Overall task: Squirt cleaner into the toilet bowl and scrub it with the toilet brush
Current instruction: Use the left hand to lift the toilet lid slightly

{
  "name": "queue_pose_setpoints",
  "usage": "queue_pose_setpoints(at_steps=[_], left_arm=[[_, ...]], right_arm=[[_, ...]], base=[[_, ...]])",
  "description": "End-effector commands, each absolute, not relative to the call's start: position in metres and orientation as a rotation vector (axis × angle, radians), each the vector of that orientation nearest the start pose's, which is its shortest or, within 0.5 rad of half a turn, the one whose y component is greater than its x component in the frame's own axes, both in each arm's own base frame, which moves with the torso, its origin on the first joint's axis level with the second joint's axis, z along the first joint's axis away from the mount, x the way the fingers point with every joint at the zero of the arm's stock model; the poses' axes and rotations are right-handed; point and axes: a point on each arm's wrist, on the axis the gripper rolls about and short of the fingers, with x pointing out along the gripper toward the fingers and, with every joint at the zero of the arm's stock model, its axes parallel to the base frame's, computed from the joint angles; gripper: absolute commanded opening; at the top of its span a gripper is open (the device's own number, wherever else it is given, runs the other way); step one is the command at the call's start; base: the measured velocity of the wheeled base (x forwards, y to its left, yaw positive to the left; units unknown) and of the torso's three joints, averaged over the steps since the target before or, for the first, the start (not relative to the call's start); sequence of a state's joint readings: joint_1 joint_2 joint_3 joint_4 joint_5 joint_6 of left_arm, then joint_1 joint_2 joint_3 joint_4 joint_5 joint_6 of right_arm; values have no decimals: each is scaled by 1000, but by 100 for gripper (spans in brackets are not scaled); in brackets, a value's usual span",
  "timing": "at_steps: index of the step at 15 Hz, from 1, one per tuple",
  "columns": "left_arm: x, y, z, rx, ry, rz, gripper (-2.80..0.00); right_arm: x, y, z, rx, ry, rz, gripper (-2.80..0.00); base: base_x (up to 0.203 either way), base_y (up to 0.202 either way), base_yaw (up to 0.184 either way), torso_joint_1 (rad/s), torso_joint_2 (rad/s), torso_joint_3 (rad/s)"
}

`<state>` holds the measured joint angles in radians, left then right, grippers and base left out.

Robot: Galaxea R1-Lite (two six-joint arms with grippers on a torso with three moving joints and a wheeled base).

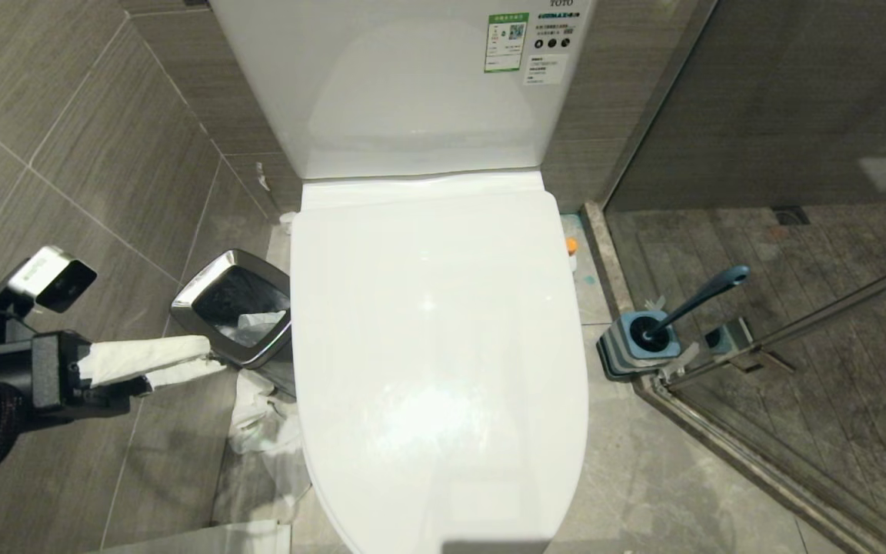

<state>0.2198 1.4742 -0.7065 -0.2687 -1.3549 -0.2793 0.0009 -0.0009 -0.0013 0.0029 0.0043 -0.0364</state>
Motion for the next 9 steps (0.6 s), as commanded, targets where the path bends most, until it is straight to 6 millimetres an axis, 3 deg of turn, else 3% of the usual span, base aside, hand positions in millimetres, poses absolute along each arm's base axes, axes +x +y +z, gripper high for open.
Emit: queue_pose_setpoints(at_steps=[1, 6, 9], left_arm=[[233, 30, 170, -683, 588, -1065, 0], [256, 28, 133, -568, 565, -1118, 0], [268, 26, 123, -555, 583, -1110, 0]], right_arm=[[-23, 0, 76, -37, 1, 6, -280], [-23, 0, 76, -37, 1, 6, -280], [-23, 0, 76, -37, 1, 5, -280]], base=[[0, 0, 0, 0, 0, 0], [0, 0, 0, 0, 0, 0], [0, 0, 0, 0, 0, 0]])
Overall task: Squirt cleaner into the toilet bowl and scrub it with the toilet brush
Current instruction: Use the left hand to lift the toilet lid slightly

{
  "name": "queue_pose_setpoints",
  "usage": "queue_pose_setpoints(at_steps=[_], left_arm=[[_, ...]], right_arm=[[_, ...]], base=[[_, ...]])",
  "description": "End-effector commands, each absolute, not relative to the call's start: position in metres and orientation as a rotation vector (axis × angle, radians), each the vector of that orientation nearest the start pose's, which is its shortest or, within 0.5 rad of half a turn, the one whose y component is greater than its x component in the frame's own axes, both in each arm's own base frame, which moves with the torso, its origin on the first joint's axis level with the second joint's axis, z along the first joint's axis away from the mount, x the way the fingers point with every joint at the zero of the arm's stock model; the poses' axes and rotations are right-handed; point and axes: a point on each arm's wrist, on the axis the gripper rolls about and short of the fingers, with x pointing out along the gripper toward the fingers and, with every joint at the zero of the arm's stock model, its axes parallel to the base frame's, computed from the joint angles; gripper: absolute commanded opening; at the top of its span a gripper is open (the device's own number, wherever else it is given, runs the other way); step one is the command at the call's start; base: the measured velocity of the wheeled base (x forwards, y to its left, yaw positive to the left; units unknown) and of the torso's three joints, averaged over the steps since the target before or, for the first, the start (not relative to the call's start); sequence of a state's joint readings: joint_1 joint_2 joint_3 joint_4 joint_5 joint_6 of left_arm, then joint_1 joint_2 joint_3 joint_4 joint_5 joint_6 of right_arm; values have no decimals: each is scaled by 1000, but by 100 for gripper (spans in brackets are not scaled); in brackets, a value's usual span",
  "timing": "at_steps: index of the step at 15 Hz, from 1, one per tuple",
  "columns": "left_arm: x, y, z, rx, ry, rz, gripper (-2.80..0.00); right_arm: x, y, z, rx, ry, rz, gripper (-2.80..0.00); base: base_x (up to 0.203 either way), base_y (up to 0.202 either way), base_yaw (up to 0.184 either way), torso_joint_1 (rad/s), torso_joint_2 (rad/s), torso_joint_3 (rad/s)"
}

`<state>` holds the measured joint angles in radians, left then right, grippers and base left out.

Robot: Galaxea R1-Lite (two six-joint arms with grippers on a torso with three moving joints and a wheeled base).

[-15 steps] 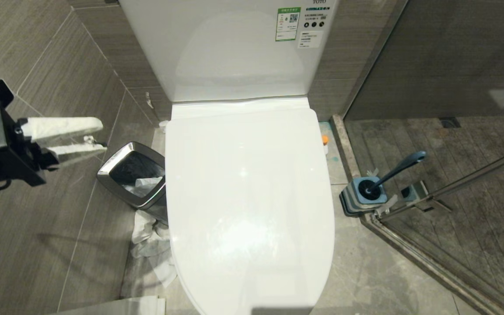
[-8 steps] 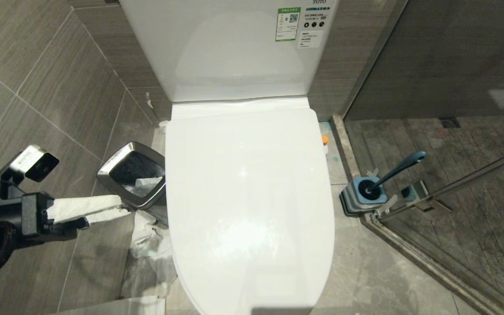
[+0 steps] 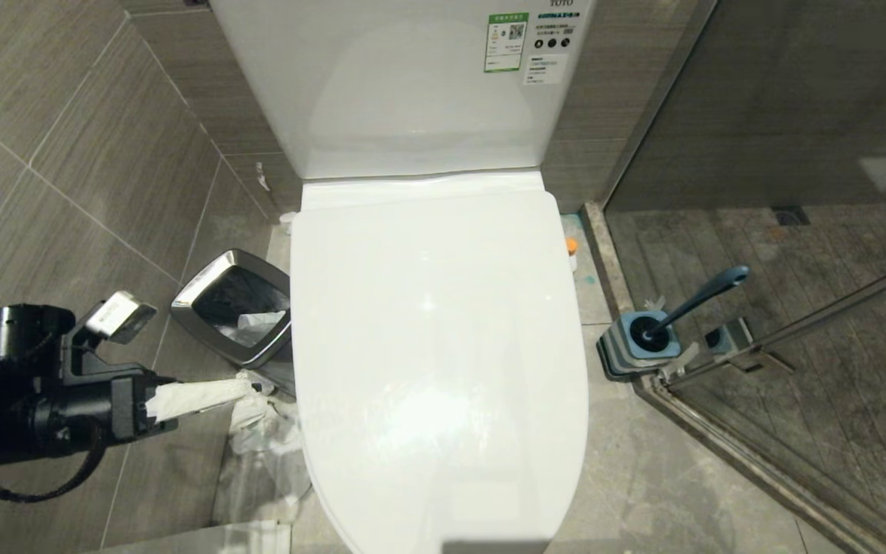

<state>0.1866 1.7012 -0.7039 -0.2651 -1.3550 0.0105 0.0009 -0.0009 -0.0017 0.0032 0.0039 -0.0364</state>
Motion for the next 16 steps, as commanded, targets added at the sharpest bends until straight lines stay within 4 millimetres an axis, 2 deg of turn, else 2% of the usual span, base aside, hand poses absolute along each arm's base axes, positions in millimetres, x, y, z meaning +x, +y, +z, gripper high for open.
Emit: queue_pose_setpoints(at_steps=[1, 6, 16], left_arm=[[268, 25, 122, -549, 595, -1089, 0], [271, 12, 116, -543, 629, -1123, 0], [296, -2, 100, -509, 656, -1133, 0]], right_arm=[[-23, 0, 76, -37, 1, 6, -280], [-23, 0, 76, -37, 1, 6, -280], [-23, 0, 76, -37, 1, 6, -280]], base=[[0, 0, 0, 0, 0, 0], [0, 0, 0, 0, 0, 0], [0, 0, 0, 0, 0, 0]])
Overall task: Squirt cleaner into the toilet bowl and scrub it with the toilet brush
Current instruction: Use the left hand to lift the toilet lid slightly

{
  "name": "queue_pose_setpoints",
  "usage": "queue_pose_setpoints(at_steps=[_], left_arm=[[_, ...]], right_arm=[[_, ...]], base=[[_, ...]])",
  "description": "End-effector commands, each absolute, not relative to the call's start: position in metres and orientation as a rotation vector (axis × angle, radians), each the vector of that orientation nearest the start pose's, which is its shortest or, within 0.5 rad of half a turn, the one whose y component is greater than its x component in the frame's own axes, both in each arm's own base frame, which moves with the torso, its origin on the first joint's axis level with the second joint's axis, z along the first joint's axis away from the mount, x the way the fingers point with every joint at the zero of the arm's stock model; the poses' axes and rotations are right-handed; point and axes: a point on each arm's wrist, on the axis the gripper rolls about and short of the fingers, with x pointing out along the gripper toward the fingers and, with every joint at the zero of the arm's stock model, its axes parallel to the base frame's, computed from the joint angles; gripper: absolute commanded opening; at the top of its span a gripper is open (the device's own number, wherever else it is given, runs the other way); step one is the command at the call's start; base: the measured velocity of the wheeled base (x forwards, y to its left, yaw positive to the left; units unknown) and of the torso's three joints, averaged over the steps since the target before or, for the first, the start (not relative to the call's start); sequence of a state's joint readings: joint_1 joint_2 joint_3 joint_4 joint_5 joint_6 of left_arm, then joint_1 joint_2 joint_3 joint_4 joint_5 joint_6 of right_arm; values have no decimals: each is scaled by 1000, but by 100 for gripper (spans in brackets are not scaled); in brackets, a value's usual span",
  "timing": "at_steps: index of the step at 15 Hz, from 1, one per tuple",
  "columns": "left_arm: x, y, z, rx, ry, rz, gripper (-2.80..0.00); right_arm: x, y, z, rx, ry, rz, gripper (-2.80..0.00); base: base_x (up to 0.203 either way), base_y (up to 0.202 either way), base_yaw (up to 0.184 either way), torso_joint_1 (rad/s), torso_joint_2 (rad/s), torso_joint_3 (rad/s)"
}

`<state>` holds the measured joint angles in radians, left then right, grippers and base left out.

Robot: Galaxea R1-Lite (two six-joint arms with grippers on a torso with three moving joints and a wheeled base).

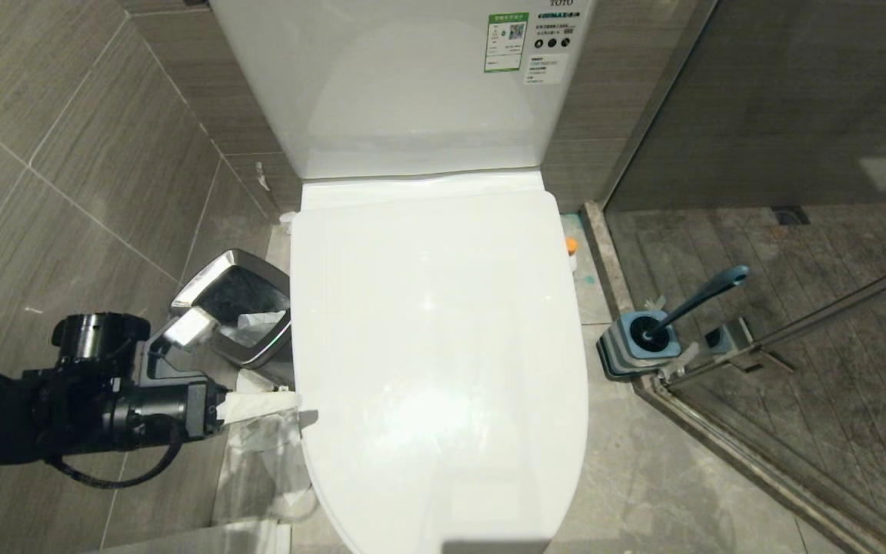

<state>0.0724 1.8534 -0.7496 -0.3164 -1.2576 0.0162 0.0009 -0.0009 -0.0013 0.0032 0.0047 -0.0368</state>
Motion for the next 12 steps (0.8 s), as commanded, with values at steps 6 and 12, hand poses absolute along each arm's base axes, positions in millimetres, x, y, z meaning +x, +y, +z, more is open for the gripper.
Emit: queue_pose_setpoints(at_steps=[6, 12], left_arm=[[298, -9, 97, -498, 669, -1145, 0], [297, -41, 99, -448, 678, -1247, 0]], right_arm=[[-23, 0, 76, -37, 1, 6, -280], [-23, 0, 76, -37, 1, 6, -280]], base=[[0, 0, 0, 0, 0, 0], [0, 0, 0, 0, 0, 0]])
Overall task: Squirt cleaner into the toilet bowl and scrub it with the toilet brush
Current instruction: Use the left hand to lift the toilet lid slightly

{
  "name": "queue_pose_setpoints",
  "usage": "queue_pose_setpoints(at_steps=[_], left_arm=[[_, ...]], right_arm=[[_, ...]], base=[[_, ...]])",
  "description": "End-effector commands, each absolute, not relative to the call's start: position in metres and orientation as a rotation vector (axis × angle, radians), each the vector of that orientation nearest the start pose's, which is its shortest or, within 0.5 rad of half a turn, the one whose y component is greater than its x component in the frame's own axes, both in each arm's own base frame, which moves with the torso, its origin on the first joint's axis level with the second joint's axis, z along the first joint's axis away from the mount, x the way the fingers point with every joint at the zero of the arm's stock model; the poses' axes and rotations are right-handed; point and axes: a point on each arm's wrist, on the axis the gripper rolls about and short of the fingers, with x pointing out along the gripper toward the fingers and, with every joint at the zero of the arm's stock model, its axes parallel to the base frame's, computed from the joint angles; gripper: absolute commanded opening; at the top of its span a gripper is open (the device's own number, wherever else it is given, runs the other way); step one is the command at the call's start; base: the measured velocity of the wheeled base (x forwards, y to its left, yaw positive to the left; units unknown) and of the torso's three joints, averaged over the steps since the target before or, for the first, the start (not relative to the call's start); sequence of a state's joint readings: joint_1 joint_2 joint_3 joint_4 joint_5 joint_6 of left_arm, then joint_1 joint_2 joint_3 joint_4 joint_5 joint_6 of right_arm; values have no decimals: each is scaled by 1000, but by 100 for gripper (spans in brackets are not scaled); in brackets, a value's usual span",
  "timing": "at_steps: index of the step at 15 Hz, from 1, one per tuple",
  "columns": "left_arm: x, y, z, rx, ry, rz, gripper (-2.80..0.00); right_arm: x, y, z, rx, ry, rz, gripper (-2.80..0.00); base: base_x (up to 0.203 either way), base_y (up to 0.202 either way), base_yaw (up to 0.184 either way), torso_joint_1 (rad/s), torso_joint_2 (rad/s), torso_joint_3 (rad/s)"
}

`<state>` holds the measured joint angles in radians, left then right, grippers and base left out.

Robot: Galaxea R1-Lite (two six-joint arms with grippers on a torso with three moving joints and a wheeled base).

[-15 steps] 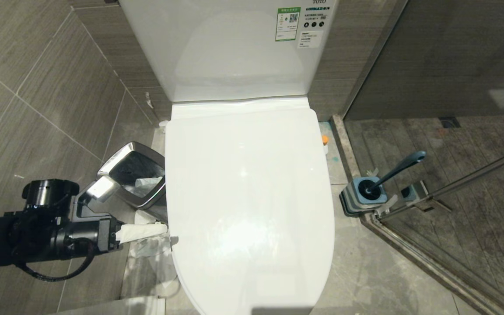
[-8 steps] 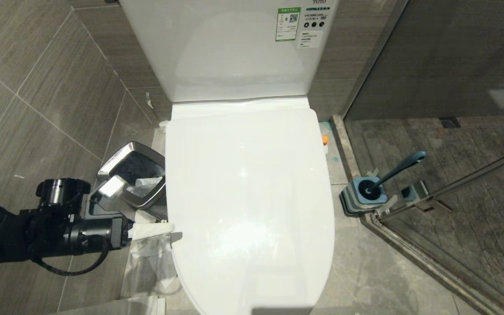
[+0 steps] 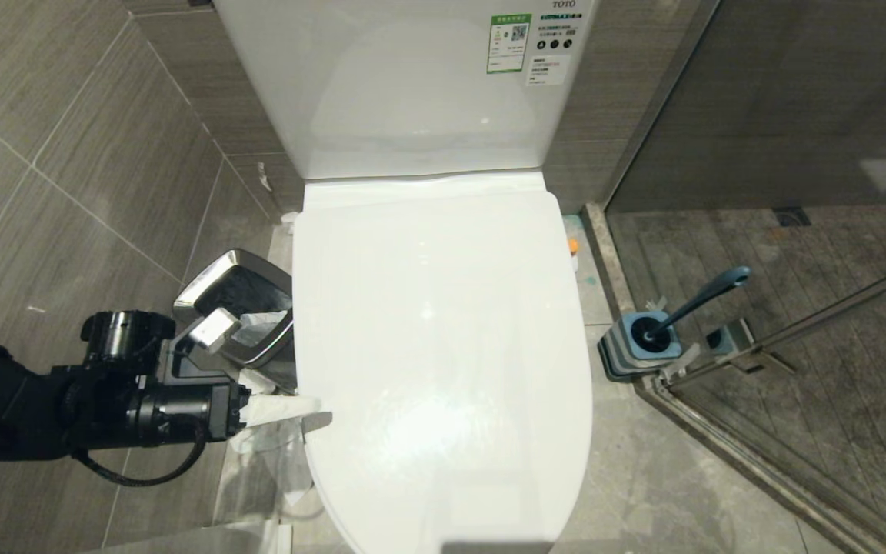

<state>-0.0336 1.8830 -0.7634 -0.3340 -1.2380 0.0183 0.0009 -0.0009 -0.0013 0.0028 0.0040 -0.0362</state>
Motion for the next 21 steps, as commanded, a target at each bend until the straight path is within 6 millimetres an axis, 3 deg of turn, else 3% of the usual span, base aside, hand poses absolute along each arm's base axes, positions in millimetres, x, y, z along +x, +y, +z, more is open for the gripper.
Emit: queue_pose_setpoints(at_steps=[1, 5, 13, 17, 21], left_arm=[[297, -48, 100, -432, 679, -1261, 0], [293, -61, 108, -423, 680, -1306, 0], [281, -62, 160, -534, 686, -1340, 0], [264, -60, 180, -531, 665, -1346, 0], [232, -55, 212, -597, 698, -1327, 0]], right_arm=[[-23, 0, 75, -37, 3, 5, -280], [-23, 0, 76, -37, 1, 6, -280], [-23, 0, 76, -37, 1, 6, -280], [-23, 0, 76, -37, 1, 6, -280], [-23, 0, 76, -37, 1, 6, -280]], base=[[0, 0, 0, 0, 0, 0], [0, 0, 0, 0, 0, 0], [0, 0, 0, 0, 0, 0], [0, 0, 0, 0, 0, 0], [0, 0, 0, 0, 0, 0]])
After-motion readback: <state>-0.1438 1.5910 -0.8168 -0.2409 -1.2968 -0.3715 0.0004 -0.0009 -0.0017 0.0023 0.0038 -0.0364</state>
